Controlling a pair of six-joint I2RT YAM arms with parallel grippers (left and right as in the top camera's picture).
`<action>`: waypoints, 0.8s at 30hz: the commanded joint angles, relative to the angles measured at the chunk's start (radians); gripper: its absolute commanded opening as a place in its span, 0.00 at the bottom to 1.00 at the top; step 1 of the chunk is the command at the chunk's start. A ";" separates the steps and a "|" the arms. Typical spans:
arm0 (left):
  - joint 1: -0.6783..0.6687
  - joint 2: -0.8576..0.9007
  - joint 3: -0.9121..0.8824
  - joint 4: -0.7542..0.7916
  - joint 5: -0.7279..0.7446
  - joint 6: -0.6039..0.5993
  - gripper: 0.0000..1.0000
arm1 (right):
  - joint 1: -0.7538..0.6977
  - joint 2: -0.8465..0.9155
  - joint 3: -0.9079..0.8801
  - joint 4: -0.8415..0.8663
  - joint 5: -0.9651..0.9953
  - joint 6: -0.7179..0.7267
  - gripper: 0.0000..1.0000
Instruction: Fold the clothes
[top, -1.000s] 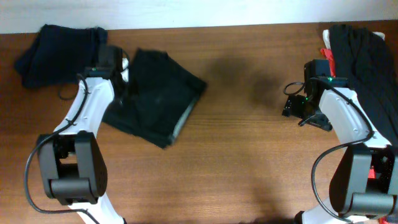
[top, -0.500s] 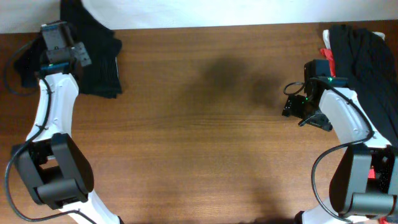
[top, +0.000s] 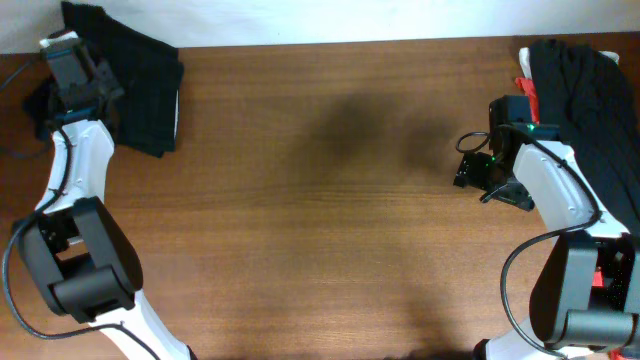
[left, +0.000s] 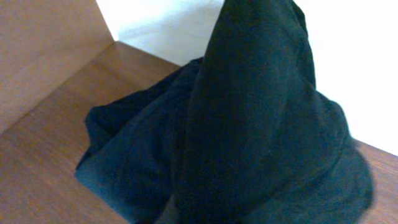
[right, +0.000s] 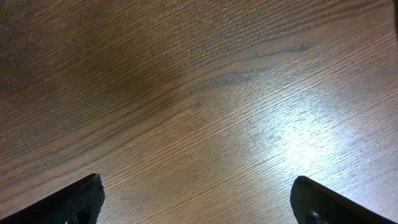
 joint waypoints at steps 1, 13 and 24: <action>0.048 0.029 0.032 0.056 -0.042 0.022 0.04 | -0.003 -0.013 0.012 -0.001 0.016 0.010 0.99; 0.085 0.022 0.051 -0.005 0.057 0.125 0.85 | -0.003 -0.013 0.012 0.000 0.016 0.010 0.99; 0.174 0.060 0.049 -0.274 0.108 0.125 0.75 | -0.003 -0.013 0.012 0.000 0.016 0.010 0.99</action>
